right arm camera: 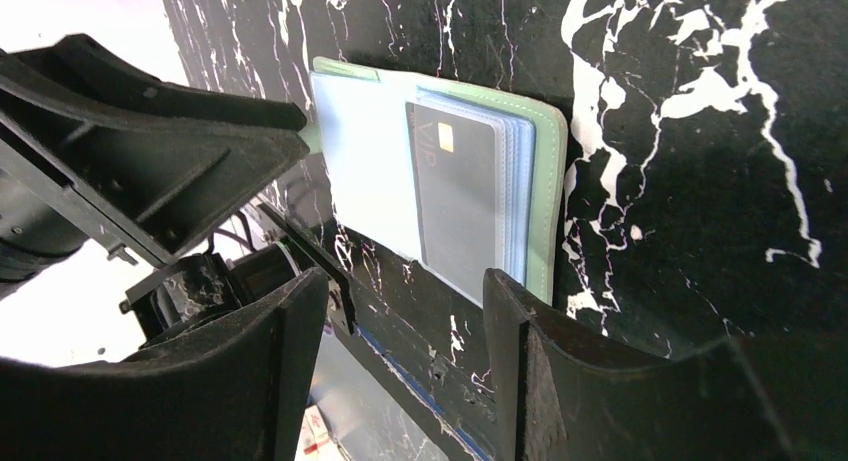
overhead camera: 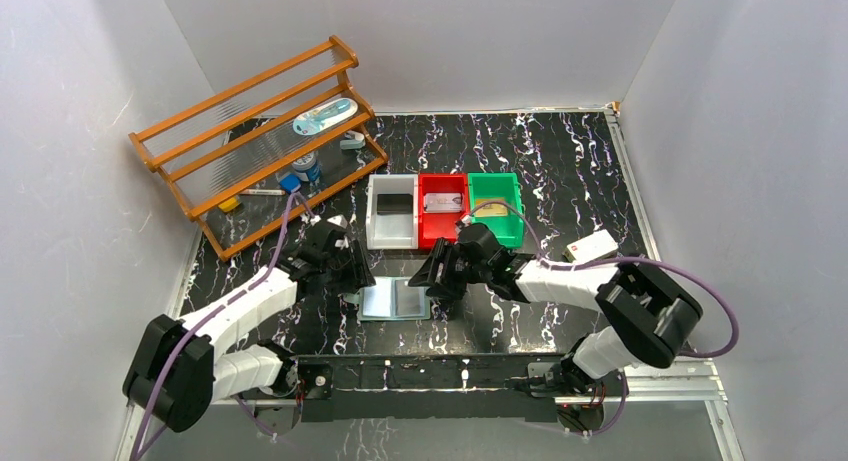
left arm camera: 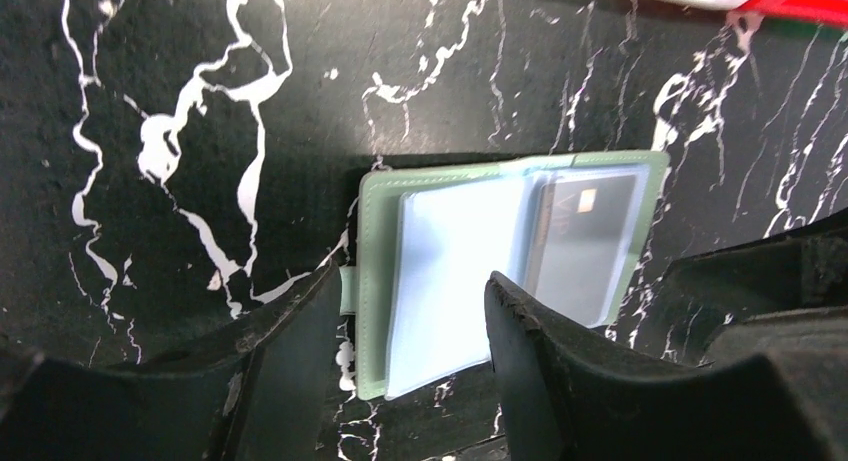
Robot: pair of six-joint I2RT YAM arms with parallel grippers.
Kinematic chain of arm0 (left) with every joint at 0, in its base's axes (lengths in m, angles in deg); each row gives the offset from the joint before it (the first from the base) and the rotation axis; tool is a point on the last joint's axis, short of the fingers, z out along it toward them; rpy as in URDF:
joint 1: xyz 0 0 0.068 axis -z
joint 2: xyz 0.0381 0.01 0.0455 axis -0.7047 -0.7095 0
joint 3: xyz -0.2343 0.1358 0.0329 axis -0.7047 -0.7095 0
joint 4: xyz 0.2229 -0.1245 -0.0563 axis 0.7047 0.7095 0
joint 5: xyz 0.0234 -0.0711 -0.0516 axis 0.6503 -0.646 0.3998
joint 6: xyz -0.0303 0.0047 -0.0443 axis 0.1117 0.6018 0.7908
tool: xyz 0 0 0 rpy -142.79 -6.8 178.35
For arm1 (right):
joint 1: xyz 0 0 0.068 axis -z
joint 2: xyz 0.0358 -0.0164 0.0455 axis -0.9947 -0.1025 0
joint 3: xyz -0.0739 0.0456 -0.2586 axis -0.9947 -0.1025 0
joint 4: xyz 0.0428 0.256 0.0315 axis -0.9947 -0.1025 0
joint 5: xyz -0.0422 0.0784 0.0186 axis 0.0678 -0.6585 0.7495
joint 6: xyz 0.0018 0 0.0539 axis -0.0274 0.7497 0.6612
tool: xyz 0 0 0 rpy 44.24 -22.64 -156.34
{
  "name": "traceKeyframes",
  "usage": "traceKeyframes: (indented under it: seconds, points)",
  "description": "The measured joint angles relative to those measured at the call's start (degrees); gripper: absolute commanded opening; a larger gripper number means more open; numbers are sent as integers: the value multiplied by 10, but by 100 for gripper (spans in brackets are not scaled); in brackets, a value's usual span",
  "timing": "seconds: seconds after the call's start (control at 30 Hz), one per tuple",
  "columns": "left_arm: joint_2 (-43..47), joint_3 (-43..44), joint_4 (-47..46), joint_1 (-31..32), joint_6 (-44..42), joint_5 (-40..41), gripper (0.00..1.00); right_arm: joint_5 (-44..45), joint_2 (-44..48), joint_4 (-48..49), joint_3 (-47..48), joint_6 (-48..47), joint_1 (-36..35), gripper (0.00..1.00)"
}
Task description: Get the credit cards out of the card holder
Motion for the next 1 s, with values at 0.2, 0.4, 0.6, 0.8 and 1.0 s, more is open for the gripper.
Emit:
traceKeyframes:
  seconds: [0.2,0.4,0.6,0.8,1.0]
  points:
    - [23,-40,-17,0,-4,-20,50,-26,-39,21,13,3,-1,64]
    - [21,-43,-36,0,-8,-35,43,-30,-69,15,32,6,-3,63]
    - [11,-57,-51,0,-9,-55,39,-20,-77,-9,41,5,-5,63]
    - [15,-70,-58,0,-7,-59,36,-16,-90,-18,46,5,-8,61]
    - [17,-78,-72,-2,-6,-66,31,-19,-99,-25,57,4,-10,58]
